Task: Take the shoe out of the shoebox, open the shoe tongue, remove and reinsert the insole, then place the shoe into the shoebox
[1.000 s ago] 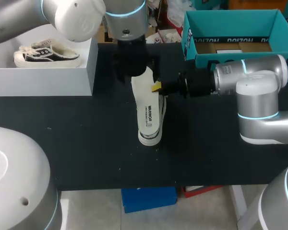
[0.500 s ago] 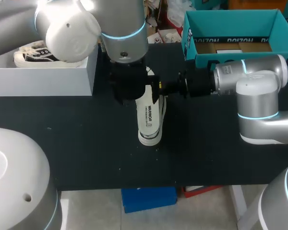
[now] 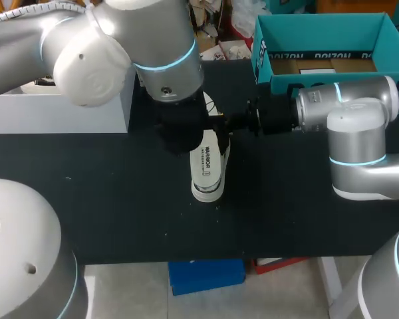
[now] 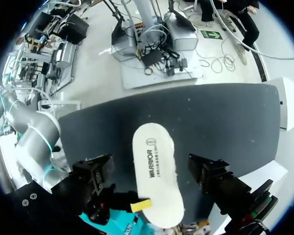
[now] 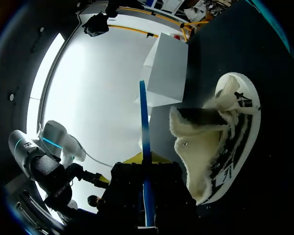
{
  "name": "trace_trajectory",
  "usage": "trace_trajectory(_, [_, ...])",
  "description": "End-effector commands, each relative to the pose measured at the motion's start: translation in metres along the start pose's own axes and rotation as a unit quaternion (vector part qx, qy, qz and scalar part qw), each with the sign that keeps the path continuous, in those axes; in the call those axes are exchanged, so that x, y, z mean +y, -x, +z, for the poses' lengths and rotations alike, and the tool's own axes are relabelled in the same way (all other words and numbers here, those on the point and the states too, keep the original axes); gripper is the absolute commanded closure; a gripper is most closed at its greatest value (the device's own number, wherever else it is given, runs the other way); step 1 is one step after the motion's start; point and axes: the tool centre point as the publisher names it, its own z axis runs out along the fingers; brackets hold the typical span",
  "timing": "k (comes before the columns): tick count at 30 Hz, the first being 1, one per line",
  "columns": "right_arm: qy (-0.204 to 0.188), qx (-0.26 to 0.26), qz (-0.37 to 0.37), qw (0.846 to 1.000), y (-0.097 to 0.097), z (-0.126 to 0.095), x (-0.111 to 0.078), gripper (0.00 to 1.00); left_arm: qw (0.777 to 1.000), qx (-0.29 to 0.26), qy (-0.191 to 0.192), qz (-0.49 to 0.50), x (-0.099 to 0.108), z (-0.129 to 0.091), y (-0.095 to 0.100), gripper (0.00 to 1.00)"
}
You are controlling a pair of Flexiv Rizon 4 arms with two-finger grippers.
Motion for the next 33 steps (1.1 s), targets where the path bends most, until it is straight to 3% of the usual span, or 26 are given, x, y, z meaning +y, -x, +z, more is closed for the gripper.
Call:
trace_trajectory(1, [0.0,0.0,0.0,1.0,0.0,0.0,0.0,1.0,0.979,-0.199,-0.001,0.054,-0.005,-0.005,-0.029,0.0])
trace_trajectory(7, [0.0,0.0,0.0,1.0,0.0,0.0,0.0,1.0,0.953,-0.285,0.01,0.103,-0.003,-0.012,-0.038,0.0])
trace_trajectory(8, [0.0,0.0,0.0,1.0,0.0,0.0,0.0,1.0,0.964,-0.245,0.022,0.103,-0.004,-0.013,-0.038,0.0])
trace_trajectory(25, [0.0,0.0,0.0,1.0,0.0,0.0,0.0,1.0,0.964,-0.245,0.022,0.103,-0.004,-0.013,-0.038,0.0])
trace_trajectory(28, [0.0,0.0,0.0,1.0,0.0,0.0,0.0,1.0,0.941,-0.322,-0.018,0.101,-0.003,-0.005,-0.04,0.0])
trace_trajectory(33, [0.0,0.0,0.0,1.0,0.0,0.0,0.0,1.0,0.91,-0.407,-0.027,0.071,0.0,-0.001,-0.049,0.0])
